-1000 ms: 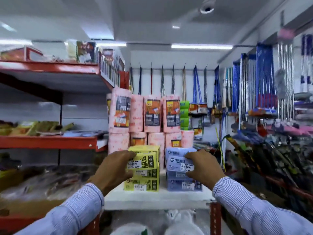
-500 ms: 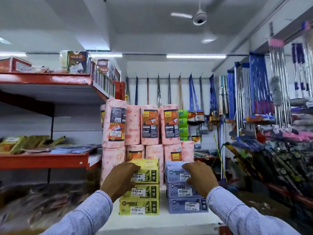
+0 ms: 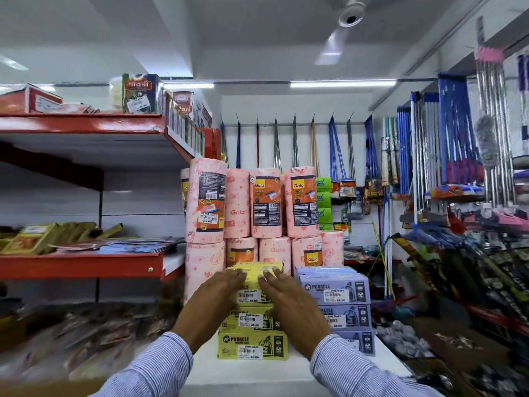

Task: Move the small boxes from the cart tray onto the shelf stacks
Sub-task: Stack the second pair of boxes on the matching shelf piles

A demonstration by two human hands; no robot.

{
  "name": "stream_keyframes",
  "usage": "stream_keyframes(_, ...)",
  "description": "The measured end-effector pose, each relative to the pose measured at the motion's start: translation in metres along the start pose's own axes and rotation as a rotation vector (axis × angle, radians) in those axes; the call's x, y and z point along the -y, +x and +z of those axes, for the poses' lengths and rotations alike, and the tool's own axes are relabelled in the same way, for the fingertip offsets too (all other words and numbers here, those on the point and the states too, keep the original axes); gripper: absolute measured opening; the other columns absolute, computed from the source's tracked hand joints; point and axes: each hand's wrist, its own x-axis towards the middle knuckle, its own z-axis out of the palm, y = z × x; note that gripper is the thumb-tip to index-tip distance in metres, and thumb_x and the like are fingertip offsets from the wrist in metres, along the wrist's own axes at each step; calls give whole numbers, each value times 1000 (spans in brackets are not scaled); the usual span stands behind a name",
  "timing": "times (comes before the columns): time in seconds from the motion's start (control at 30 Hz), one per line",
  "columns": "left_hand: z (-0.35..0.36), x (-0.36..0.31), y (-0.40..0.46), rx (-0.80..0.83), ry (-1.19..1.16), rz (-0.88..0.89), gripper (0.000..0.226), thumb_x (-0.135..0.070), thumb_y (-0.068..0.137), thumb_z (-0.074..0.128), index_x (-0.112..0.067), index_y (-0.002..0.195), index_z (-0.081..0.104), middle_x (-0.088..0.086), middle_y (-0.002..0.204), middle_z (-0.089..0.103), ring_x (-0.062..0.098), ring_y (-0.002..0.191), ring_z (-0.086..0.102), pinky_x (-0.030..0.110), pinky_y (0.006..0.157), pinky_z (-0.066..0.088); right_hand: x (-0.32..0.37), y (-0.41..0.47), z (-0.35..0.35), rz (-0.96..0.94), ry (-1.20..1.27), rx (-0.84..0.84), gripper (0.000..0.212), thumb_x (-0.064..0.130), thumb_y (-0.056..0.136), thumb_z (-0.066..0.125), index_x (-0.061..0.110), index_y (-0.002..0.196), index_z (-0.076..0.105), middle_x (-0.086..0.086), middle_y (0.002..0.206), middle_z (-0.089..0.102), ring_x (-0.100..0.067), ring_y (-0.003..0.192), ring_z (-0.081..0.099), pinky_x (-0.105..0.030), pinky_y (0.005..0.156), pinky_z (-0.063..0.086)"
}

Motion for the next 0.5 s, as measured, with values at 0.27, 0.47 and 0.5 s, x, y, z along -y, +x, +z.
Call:
stream_keyframes(0.27,5,11,-1,-36,-43,1,50,-11,89,68,-20,136,54,2,138,60,16,123,58,30,102,49,-4,8,12,18,60,-11,63,1,93,56,21,147,30,-2,154,37,-21,143,29,-37,114,29)
stream_keyframes(0.47,10,16,-3,-32,-35,9,51,-11,90,66,-22,138,51,2,140,59,16,124,57,31,101,51,-11,9,19,22,87,-13,60,4,94,54,26,146,33,2,153,39,-17,142,30,-38,112,33)
stream_keyframes(0.5,10,17,-4,-38,-34,12,51,-12,91,66,-22,138,51,2,140,59,16,123,57,30,100,51,-12,9,20,17,86,-13,60,4,95,53,26,146,33,2,153,39,-17,142,30,-37,112,33)
